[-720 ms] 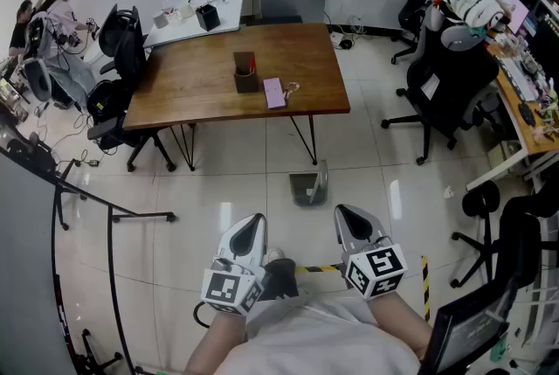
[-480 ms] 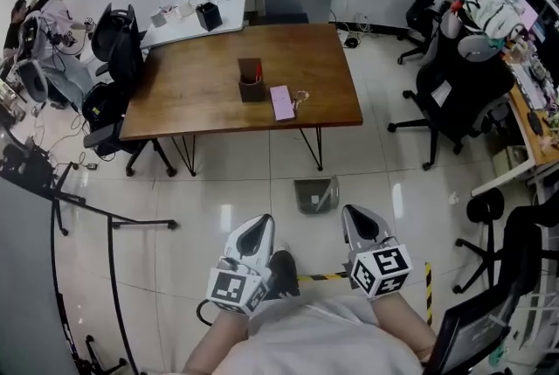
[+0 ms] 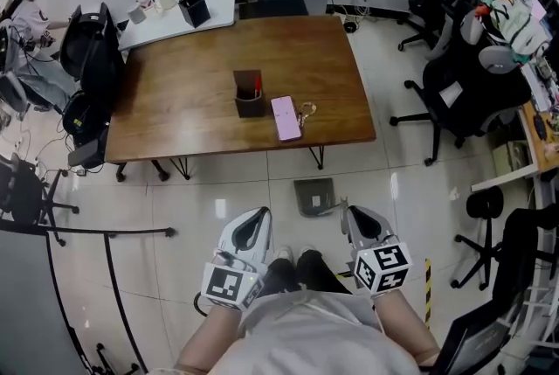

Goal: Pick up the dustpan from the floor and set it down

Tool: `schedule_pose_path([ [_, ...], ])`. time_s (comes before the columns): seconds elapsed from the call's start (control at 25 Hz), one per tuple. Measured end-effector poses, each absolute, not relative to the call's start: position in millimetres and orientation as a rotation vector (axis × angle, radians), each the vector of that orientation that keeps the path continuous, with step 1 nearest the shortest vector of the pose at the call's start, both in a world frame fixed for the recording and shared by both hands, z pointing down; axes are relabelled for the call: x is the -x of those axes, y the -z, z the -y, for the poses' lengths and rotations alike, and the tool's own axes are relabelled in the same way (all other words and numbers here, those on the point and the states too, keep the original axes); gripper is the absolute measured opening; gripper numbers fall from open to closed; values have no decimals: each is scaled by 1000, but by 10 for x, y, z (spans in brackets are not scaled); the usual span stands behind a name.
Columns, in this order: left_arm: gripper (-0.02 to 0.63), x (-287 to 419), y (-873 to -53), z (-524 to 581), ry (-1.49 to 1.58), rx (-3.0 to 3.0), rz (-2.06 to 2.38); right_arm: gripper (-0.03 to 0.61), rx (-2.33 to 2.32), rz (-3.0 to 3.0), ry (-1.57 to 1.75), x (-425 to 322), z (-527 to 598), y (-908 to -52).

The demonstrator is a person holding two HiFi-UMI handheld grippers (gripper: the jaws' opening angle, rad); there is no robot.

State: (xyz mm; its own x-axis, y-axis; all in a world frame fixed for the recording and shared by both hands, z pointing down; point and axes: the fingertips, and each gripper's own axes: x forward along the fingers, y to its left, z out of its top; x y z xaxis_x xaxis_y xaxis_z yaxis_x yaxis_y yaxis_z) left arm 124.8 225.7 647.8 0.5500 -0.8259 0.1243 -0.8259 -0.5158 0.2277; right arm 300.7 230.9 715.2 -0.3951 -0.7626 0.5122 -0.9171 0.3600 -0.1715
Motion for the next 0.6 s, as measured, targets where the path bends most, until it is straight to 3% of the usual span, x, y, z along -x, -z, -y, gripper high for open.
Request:
schedule_pose_path([
  [0.28, 15, -1411, -6827, -2098, -63, -2425, 1324, 268, -1331, 1973, -839, -3296, -2333, -8234],
  [0.6, 15, -1368, -7866, -2015, -184, -2338, 1332, 275, -1196, 1751, -1037, -3525, -2226, -9730],
])
